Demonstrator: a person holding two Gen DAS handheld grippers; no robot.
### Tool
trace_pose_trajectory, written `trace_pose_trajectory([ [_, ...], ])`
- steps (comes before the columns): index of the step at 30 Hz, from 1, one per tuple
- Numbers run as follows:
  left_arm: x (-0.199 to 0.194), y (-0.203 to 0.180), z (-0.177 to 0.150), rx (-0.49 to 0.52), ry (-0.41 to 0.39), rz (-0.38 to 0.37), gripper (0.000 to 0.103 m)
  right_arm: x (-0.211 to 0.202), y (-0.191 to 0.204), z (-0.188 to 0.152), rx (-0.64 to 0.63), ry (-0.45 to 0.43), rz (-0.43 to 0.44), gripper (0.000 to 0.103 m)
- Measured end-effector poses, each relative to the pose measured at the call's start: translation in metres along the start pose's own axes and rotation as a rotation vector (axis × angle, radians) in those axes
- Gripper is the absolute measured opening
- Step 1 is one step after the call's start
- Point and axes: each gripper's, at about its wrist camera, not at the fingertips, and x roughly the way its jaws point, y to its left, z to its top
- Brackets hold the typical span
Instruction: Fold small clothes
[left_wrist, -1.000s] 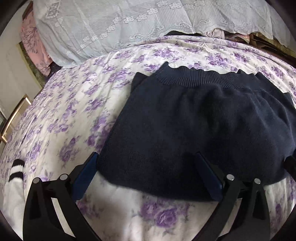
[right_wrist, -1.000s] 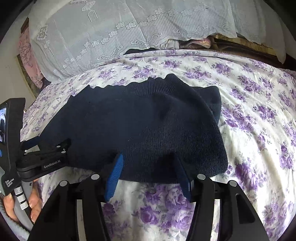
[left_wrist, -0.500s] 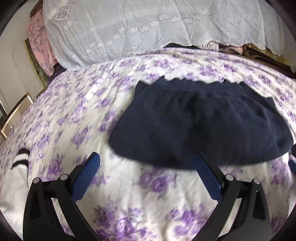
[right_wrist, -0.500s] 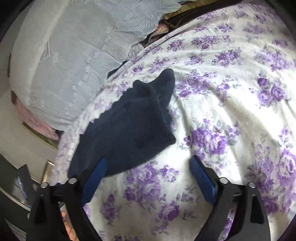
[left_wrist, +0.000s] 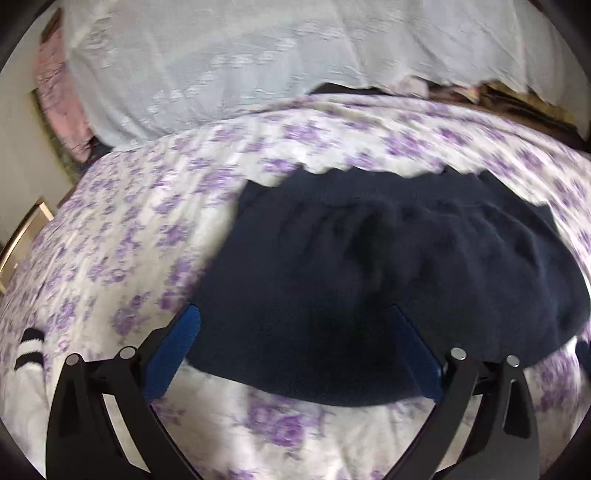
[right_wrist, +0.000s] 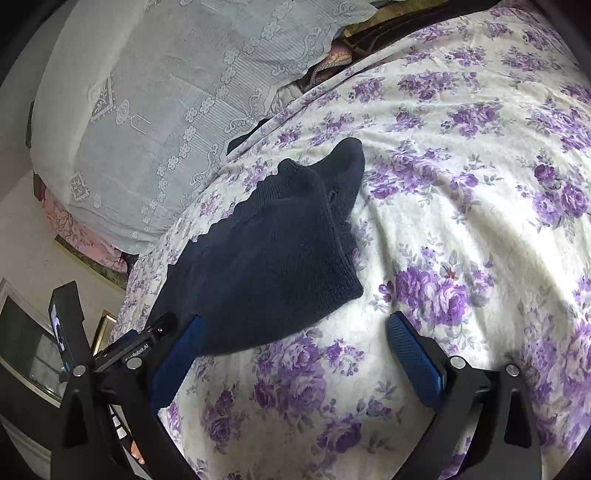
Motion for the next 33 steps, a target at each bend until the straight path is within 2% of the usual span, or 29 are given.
trace_pose_trajectory([
  [3, 0.006, 0.013, 0.004, -0.039, 0.039, -0.049, 0.099, -0.002, -0.002, 0.001, 0.019, -0.013, 0.024, 0.099],
  [5, 0.014, 0.019, 0.004, -0.068, 0.067, -0.052, 0.099, -0.007, -0.004, 0.001, 0.038, -0.029, 0.042, 0.094],
  [6, 0.018, 0.022, 0.004, -0.079, 0.083, -0.054, 0.099, -0.007, -0.005, 0.002, 0.049, -0.032, 0.054, 0.088],
  [9, 0.020, 0.023, 0.004, -0.101, 0.088, -0.085, 0.099, -0.006, -0.007, 0.002, 0.075, -0.025, 0.055, 0.078],
  [14, 0.016, 0.016, 0.011, -0.129, 0.080, -0.235, 0.099, 0.003, -0.008, 0.011, 0.132, -0.020, 0.045, 0.077],
  [16, 0.019, 0.006, 0.012, -0.120, 0.087, -0.259, 0.099, 0.012, -0.008, 0.020, 0.154, -0.018, 0.044, 0.077],
  [22, 0.035, -0.017, 0.008, -0.043, 0.109, -0.193, 0.099, 0.042, -0.015, 0.046, 0.199, -0.044, 0.006, 0.063],
  [29, 0.031, -0.020, 0.007, -0.033, 0.075, -0.150, 0.098, 0.048, -0.007, 0.045, 0.099, -0.082, -0.032, 0.058],
  [31, 0.022, -0.017, 0.010, -0.039, 0.049, -0.167, 0.098, 0.044, -0.001, 0.043, 0.074, -0.107, -0.023, 0.052],
  [33, 0.014, -0.017, 0.013, -0.039, 0.018, -0.178, 0.098, 0.039, 0.007, 0.043, 0.041, -0.134, -0.012, 0.051],
])
